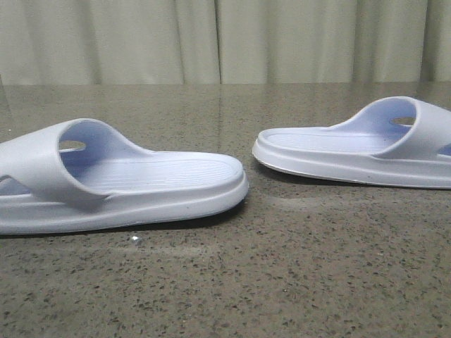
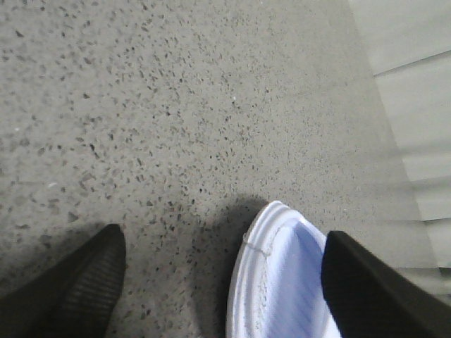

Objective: Insert blue slippers together front up
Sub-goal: 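Grasp the slipper near the left gripper by its sole edge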

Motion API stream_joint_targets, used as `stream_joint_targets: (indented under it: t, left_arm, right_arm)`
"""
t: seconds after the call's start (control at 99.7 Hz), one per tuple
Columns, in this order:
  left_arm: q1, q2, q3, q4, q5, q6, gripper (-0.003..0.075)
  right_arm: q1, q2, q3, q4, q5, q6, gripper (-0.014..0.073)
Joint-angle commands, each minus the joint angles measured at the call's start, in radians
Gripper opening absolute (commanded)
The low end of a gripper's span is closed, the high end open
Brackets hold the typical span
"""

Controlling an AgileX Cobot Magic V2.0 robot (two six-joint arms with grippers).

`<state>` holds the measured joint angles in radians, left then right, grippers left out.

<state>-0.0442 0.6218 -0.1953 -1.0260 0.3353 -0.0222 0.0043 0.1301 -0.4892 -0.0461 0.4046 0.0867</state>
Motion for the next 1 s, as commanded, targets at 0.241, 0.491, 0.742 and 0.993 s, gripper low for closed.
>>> stream_joint_targets:
  t: [0.241, 0.491, 0.742, 0.993]
  left_arm:
    - [0.001, 0.155, -0.017, -0.336, 0.061, 0.338, 0.0519]
    - [0.001, 0.282, -0.017, -0.527, 0.138, 0.559, 0.0519]
    - [0.001, 0.391, -0.026, -0.609, 0.224, 0.676, 0.0519]
    - [0.001, 0.416, -0.027, -0.609, 0.225, 0.676, 0.0490]
  right_arm:
    - [-0.007, 0.024, -0.026, 0.001, -0.084, -0.005, 0.0403]
    - [-0.007, 0.024, -0.026, 0.018, -0.084, -0.005, 0.0403]
    - [-0.007, 0.024, -0.025, 0.023, -0.084, -0.005, 0.0403]
    - [-0.007, 0.024, -0.025, 0.023, -0.084, -0.005, 0.0403]
